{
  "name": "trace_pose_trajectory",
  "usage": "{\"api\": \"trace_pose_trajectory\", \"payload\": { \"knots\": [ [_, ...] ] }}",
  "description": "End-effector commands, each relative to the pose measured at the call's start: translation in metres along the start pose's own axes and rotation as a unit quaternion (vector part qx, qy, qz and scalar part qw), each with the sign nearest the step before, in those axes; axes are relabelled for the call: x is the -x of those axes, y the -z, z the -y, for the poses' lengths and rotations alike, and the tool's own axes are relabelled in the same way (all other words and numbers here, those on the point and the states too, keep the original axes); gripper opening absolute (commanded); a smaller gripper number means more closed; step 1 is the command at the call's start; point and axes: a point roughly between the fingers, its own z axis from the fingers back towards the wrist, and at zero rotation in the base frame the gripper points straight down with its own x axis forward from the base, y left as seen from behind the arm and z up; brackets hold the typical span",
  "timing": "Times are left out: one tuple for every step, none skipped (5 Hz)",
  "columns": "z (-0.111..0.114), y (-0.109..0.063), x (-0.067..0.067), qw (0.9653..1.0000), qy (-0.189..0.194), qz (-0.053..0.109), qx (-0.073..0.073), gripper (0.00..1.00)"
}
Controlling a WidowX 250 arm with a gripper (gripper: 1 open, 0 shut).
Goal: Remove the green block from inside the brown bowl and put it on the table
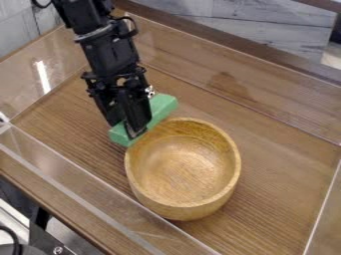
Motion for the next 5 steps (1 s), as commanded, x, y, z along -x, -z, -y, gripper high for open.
{"api": "trace_pose_trajectory", "payload": {
  "knots": [
    [-0.009, -0.016, -0.007, 0.9996, 0.007, 0.023, -0.012, 0.00],
    [-0.015, -0.018, -0.005, 0.9997, 0.008, 0.020, -0.013, 0.00],
    [-0.020, -0.018, -0.004, 0.9997, 0.009, 0.016, -0.013, 0.00],
    [-0.026, -0.019, -0.003, 0.9998, 0.010, 0.014, -0.013, 0.00],
    [-0.030, -0.020, -0.002, 0.9998, 0.010, 0.012, -0.013, 0.00]
  ]
}}
